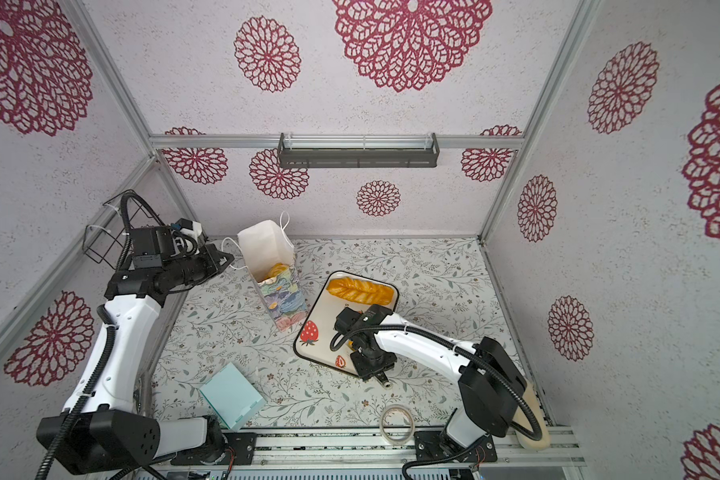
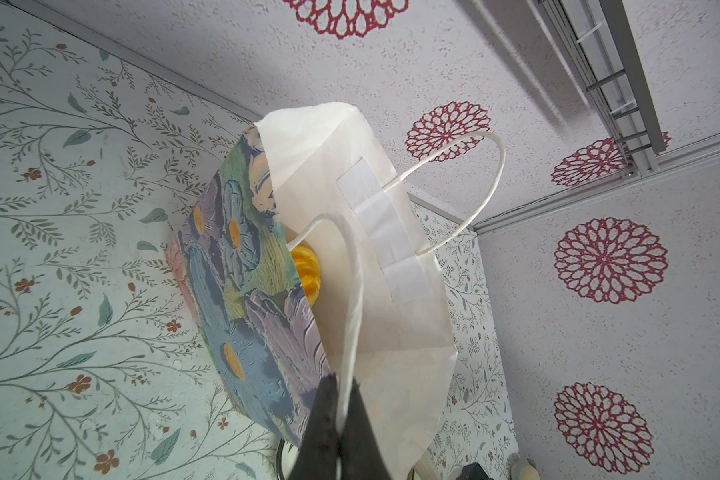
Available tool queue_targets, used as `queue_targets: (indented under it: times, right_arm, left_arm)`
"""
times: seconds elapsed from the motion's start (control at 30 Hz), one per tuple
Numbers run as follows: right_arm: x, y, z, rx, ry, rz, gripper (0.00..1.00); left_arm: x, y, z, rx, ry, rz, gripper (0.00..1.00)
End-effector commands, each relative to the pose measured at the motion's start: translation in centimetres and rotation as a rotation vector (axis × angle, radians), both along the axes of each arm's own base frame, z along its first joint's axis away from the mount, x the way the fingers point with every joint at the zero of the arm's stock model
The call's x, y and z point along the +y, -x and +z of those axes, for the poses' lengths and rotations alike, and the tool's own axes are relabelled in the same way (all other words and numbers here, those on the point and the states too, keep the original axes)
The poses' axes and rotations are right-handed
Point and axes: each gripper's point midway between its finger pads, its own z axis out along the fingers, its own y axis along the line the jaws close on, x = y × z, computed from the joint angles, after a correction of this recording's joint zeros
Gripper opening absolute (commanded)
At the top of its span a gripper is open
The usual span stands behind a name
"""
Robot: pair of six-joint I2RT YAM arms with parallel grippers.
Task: Place the fake bread into the paper bag
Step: 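Lower the right tongs and pinch the small striped croissant, then lift the croissant with the right tongs and carry it toward the bag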
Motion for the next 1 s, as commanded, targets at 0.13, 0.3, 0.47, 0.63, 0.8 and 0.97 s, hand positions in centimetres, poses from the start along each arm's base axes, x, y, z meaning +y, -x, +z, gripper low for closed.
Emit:
queue_targets:
  times: [0.13,0.3,0.47,0.63,0.8,0.97]
  right_arm:
    - [-0.4,-1.6,2.0,-0.100,0.032,0.014,0.41]
    - [0.4,-3.1,3.5,-0.167,0.010,0.009,0.40]
    - [1.7,-5.2,5.4,-0.265,-0.036,-0.013,0.41]
    - [3.6,-7.1,7.5,-0.355,-0.120,-0.040,0.40]
    - [4.4,-8.7,9.1,-0.449,-0.178,-0.092,0.40]
    - [4.0,-9.8,10.9,-0.550,-0.213,-0.137,0.38]
  left_arm:
    - [0.0,-0.2,0.5,-0.018,-0.012,-0.005,0.00]
    - [0.0,-0.1,0.7,-0.021,-0.013,-0.006,0.00]
    - [0.0,0.0,0.9,-0.022,-0.015,-0.004,0.00]
    - [0.1,0.1,0.8,-0.016,-0.016,-0.002,0.00]
    - [0.1,0.2,0.9,-0.016,-0.021,-0.001,0.00]
    - [0.2,0.2,0.6,-0.008,-0.025,0.002,0.00]
